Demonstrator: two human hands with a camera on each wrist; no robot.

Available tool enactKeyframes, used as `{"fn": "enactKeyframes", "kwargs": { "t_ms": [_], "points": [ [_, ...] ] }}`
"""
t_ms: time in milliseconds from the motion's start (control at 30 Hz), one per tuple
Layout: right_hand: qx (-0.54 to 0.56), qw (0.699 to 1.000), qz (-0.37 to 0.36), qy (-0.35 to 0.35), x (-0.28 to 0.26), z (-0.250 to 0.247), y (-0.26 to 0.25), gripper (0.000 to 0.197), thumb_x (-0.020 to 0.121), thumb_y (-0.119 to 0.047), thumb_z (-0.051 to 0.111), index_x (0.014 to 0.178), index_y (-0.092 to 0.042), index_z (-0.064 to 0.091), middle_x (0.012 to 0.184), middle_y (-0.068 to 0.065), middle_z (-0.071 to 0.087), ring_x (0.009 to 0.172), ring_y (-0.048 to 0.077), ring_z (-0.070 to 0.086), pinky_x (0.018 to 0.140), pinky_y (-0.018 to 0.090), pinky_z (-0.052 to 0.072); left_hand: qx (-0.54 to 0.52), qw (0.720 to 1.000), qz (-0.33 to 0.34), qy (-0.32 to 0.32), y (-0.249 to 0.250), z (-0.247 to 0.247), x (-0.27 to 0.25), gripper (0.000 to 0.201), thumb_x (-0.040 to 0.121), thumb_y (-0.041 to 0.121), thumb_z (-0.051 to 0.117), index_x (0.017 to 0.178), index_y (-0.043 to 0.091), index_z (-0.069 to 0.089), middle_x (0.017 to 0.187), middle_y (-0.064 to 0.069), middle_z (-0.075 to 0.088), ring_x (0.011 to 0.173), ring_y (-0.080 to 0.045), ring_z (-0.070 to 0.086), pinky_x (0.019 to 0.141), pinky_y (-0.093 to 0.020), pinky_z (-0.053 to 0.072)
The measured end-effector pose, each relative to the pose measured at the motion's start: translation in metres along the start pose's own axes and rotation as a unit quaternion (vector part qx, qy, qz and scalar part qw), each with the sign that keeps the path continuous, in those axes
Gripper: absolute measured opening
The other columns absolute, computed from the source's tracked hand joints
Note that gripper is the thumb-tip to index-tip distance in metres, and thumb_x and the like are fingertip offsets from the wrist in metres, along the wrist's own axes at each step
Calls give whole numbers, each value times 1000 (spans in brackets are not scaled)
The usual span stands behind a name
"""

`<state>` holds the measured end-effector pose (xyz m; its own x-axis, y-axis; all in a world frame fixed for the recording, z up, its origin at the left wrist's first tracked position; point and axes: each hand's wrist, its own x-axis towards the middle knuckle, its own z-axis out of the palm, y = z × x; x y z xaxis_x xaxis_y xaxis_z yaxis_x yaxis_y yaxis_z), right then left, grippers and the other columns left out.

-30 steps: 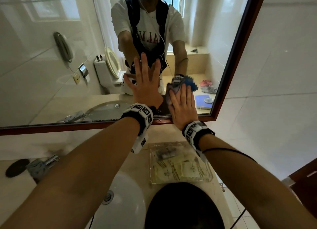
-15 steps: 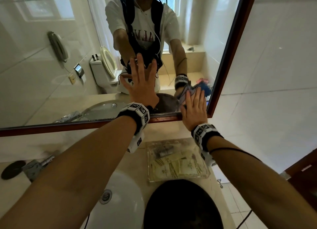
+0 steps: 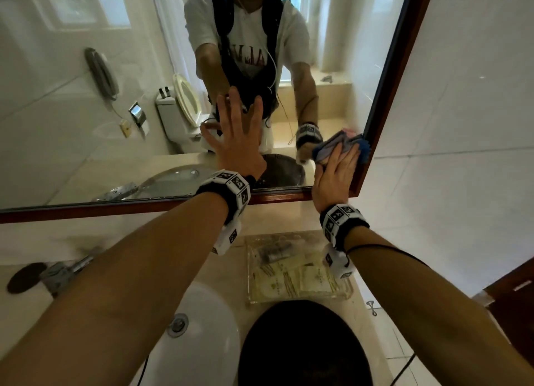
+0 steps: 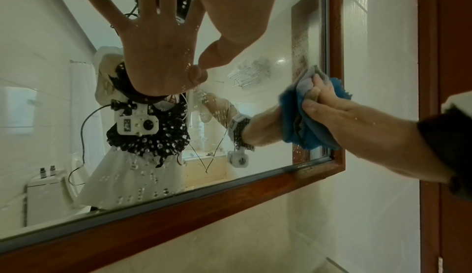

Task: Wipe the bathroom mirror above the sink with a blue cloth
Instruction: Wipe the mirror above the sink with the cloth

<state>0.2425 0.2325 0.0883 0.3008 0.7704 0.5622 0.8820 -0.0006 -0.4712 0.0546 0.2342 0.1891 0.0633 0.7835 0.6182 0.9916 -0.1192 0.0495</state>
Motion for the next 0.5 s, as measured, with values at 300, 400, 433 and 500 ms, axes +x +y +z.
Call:
{"fn": "enactKeyframes", "kwargs": {
  "t_ms": [300,400,433,500],
  "points": [
    [92,988,115,-46,-19,19,-19,59,100,-17,27,149,9,6,153,37,-4,145,46,-4,120,44,-6,32,999,-20,-19,-3,-2,1,129,56,48,84,152,34,0,159,-14,-7,145,-38,-5,104,-70,12],
    [152,976,158,-12,-18,9,-27,54,100,-13,35,150,1,18,157,29,2,147,37,4,121,40,5,35,999,4,-34,-7,-9,-1,122,62,38,82,152,36,-1,159,-13,-11,145,-36,-9,106,-68,12],
    [184,966,181,20,-17,4,-29,50,99,-13,39,147,0,28,156,26,11,146,35,13,120,38,13,30,999,15,-41,-8,-11,-1,118,65,29,79,151,37,-2,159,-12,-13,145,-34,-11,107,-67,11],
    [236,944,218,76,-14,-2,-34,40,97,-16,48,133,1,44,144,23,34,133,34,35,111,32,29,32,998,31,-43,-14,-17,-2,115,65,19,74,151,38,-1,159,-10,-14,146,-32,-12,109,-66,13]
  ]
}}
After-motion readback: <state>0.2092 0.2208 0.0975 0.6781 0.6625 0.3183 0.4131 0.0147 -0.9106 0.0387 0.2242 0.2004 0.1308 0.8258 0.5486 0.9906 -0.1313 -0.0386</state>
